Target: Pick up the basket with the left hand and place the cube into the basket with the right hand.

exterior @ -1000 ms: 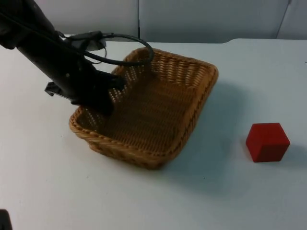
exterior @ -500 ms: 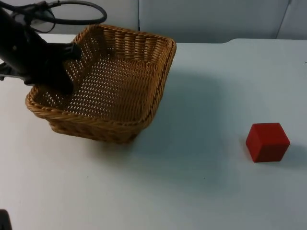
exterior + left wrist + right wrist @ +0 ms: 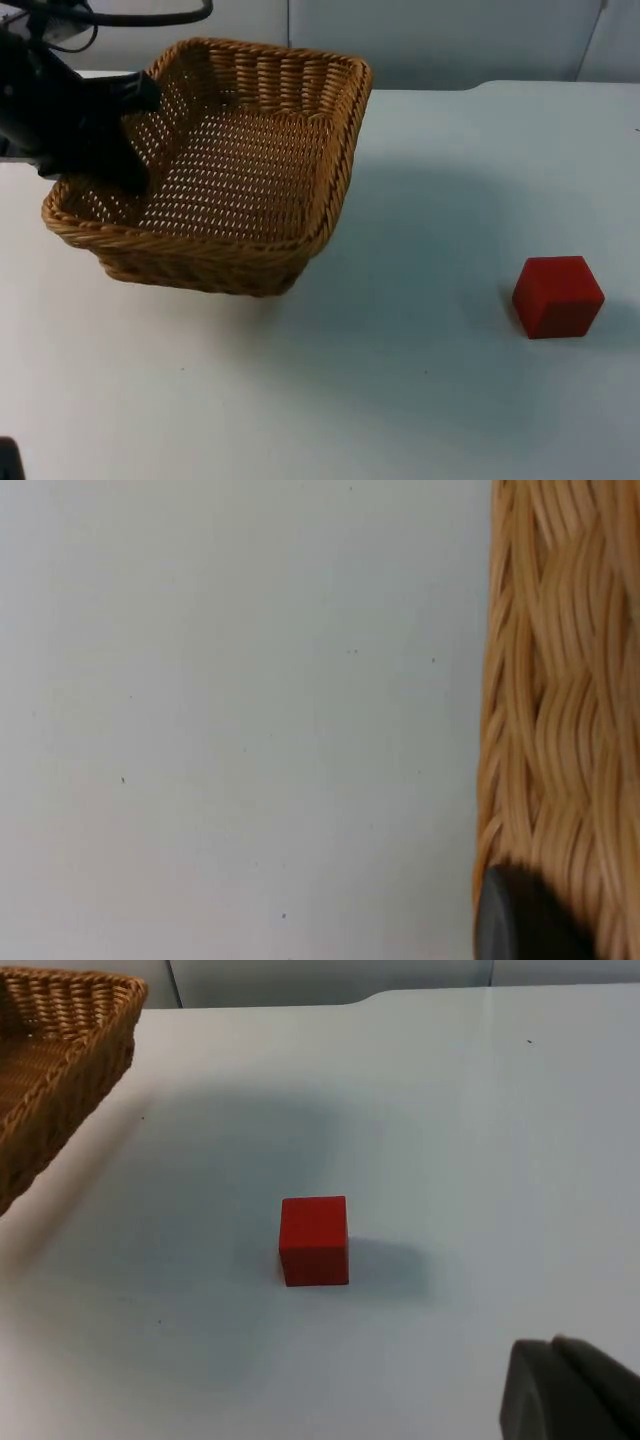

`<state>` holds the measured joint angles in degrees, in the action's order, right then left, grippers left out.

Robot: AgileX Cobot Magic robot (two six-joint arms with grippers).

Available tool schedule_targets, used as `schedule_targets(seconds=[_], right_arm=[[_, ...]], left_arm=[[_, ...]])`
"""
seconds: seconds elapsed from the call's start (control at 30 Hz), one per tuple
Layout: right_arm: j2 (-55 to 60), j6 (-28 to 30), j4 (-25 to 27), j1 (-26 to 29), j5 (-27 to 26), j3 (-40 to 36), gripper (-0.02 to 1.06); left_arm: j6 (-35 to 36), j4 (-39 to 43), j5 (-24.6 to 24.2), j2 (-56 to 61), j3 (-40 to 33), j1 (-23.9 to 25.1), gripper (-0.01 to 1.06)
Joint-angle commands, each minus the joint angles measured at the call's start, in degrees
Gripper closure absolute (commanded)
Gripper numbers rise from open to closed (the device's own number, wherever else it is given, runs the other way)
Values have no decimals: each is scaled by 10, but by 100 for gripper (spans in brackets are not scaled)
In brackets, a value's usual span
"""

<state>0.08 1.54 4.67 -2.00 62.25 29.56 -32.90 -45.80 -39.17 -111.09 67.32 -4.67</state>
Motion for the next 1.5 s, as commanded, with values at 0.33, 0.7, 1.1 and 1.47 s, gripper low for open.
schedule_targets(seconds=[0.33,0.7,1.1,1.47], right_arm=[[-1,-1,1,2,-4,-5,105],[-1,-1,1,2,-4,-5,105],[68,-31,-20,2,-5,-5,105],[272,-45,-14,2,-259,13,104]], left_arm=[[-1,-20,-11,19,-1,-2,105],[-1,-20,-16,19,-1,-2,105],[-11,-20,-11,19,-1,-2,105],[-16,-20,-10,19,-1,-2,105]])
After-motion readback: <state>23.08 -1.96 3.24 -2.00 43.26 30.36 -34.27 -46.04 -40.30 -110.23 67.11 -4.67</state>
